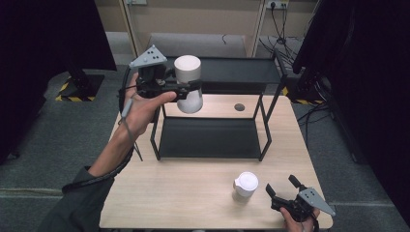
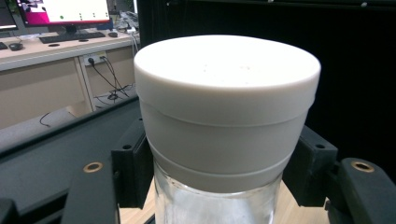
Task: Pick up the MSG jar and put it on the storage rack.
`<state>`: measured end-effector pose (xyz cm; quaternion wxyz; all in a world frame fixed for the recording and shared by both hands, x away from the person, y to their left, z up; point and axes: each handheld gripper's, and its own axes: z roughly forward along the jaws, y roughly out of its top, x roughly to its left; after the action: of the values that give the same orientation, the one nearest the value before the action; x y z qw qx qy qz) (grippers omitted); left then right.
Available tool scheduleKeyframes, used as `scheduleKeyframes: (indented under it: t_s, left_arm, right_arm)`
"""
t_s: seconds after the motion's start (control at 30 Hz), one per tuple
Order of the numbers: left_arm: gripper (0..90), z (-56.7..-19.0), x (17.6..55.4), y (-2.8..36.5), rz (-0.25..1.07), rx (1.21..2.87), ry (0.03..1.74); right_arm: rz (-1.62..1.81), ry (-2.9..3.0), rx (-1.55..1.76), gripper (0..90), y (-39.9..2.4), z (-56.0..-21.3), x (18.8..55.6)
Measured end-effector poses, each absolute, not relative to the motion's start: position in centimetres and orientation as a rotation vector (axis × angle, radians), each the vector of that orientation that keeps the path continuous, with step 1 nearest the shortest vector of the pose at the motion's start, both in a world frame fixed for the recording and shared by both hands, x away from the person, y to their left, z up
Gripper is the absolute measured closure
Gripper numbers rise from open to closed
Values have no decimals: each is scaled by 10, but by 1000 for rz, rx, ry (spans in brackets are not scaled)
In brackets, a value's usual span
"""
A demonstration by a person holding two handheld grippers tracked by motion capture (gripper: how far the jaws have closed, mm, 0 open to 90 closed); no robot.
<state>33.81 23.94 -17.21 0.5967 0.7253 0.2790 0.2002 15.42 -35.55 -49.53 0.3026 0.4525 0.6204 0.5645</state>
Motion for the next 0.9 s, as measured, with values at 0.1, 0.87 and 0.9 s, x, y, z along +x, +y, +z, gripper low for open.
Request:
scheduleKeyframes:
  t_s: [0.1,0.87,0.9]
  left_arm:
    - [351,-166,342,235,478,1689,663]
    - [351,-146,381,211,604,1623,862]
    - [351,-146,382,210,614,1618,868]
  right_arm:
    - [1496,1645,1197,4,-355,-495,154]
    - [1502,1653,1193,4,-356,-495,155]
    - [1503,1652,1193,4,-356,-495,155]
